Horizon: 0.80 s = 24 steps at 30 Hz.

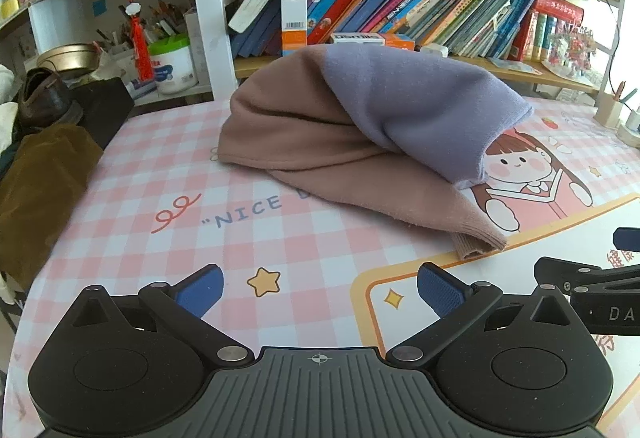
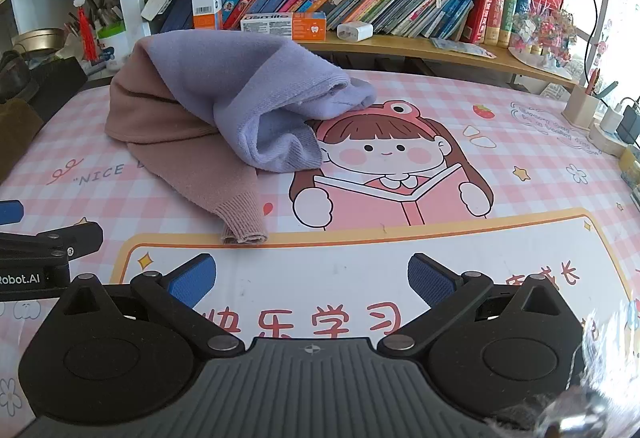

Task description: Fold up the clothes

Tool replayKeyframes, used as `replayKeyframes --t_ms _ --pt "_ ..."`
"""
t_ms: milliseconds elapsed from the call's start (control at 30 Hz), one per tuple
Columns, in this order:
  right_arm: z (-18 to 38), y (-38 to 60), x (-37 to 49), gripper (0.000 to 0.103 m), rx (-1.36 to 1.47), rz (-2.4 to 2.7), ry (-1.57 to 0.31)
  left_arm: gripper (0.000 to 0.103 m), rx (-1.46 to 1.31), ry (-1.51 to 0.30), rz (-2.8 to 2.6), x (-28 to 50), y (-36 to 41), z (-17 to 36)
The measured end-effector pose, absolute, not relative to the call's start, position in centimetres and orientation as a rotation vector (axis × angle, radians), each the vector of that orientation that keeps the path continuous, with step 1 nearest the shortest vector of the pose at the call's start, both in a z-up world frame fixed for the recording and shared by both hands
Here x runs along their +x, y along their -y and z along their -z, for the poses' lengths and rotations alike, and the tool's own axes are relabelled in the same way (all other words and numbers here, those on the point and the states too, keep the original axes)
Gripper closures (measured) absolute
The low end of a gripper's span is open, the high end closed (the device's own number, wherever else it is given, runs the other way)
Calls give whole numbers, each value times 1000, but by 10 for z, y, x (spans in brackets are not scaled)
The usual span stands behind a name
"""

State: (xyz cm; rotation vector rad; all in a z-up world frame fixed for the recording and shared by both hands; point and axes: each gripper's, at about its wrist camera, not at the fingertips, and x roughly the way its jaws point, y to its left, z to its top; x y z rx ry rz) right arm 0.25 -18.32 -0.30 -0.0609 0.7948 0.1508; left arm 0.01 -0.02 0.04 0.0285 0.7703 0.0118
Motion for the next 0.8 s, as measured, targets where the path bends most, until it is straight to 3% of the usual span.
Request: replayKeyframes --t_ms 800 --pt "3 184 1 0 -58 -150 -793 0 24 -776 -11 0 -3 0"
